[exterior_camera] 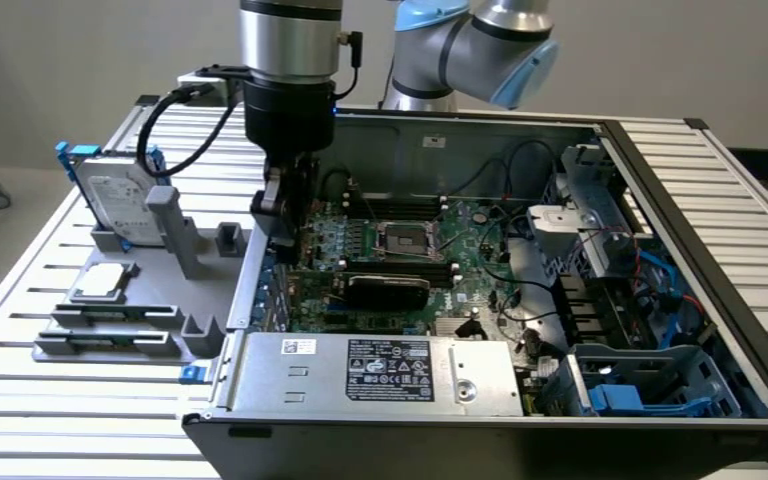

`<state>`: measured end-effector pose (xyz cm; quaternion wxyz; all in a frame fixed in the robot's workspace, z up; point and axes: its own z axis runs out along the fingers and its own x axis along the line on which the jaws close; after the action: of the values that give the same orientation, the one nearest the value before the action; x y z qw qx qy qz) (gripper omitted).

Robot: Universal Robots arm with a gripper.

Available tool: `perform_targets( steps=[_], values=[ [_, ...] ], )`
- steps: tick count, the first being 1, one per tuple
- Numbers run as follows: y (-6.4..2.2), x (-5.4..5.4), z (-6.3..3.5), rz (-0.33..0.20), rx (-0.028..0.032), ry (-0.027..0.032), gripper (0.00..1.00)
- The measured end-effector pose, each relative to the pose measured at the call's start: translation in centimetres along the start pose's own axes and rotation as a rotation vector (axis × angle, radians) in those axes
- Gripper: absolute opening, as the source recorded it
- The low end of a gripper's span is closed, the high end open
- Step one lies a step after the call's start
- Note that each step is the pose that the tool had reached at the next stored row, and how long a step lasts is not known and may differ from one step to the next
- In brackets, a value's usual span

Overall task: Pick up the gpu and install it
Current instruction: 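Press down on the gpu until it lock into place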

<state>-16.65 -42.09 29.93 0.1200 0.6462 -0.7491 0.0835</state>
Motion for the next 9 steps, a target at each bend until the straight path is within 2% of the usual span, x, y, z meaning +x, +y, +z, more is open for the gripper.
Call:
perform_targets(
  steps=[6, 9],
  values=[
    [0.02, -0.10, -0.03, 0.002, 0.0003, -0.0001, 0.11],
    [0.01, -0.10, -0.03, 0.002, 0.0008, 0.0036, 0.11]
  ],
)
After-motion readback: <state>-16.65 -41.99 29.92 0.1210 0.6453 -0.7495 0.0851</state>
